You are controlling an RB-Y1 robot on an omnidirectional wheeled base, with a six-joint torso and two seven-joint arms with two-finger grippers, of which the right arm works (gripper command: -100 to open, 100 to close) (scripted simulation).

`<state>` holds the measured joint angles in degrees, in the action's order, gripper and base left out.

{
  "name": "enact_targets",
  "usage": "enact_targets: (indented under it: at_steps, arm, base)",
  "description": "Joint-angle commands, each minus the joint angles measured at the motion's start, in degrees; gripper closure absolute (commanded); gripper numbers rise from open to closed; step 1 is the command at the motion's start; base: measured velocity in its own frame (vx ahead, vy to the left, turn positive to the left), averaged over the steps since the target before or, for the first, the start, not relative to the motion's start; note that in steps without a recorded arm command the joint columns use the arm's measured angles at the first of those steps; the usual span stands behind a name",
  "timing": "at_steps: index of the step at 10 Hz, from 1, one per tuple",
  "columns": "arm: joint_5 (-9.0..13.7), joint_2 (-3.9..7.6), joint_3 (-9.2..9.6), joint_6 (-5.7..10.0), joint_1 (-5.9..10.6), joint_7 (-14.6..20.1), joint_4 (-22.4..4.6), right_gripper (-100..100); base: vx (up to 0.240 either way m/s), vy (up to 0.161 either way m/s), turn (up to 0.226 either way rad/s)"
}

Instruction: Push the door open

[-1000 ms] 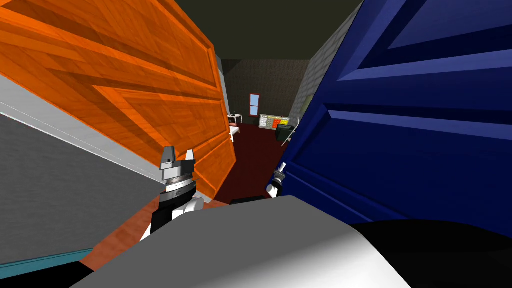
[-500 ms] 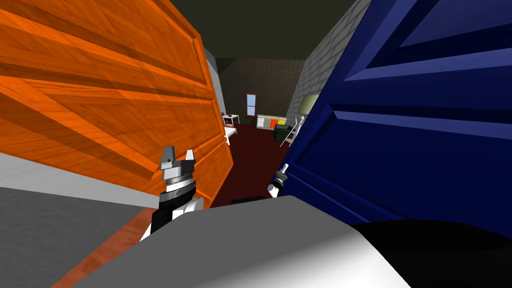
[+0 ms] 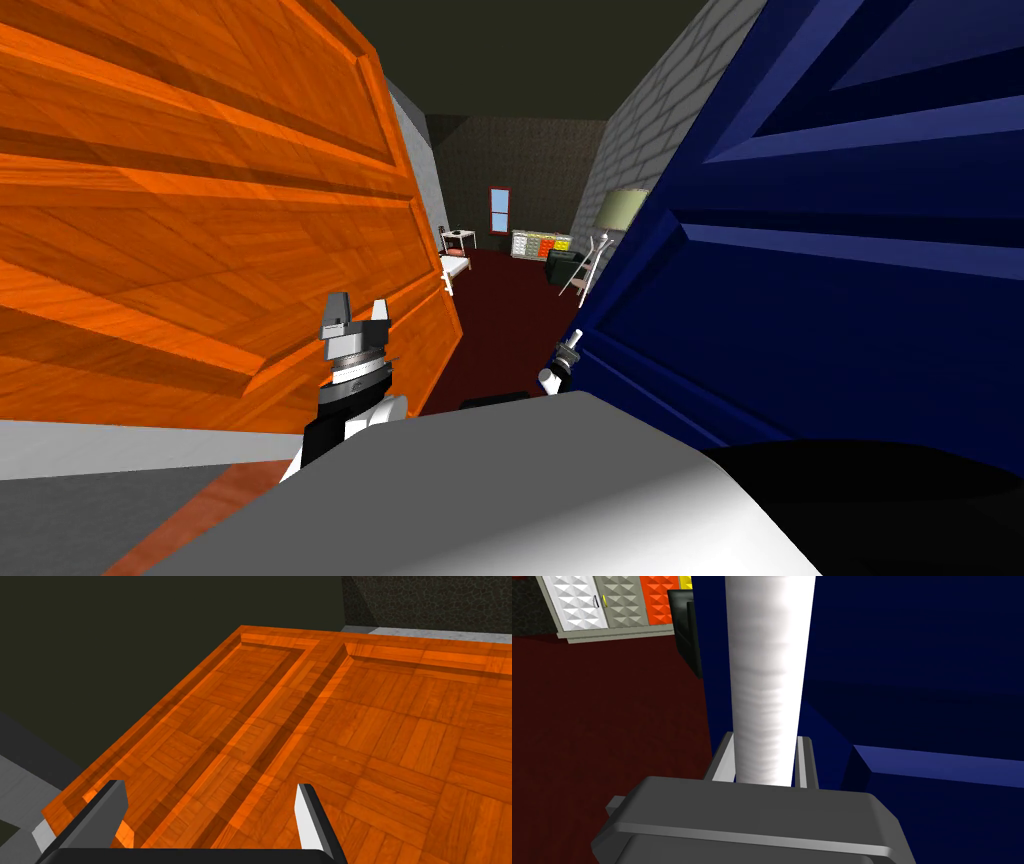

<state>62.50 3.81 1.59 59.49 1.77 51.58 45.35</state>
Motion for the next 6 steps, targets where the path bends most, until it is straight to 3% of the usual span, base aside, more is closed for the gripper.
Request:
enact_targets:
  at_steps: [1, 6]
  arm:
    - [0.73, 0.66, -1.03, 0.97, 0.22, -0.09, -0.43, 100]
    - [3.49, 1.71, -3.85, 2.2, -0.06, -0.61, -0.72, 100]
  base:
    - [0.188, -0.099, -0.056]
    - [0.192, -0.092, -0.055]
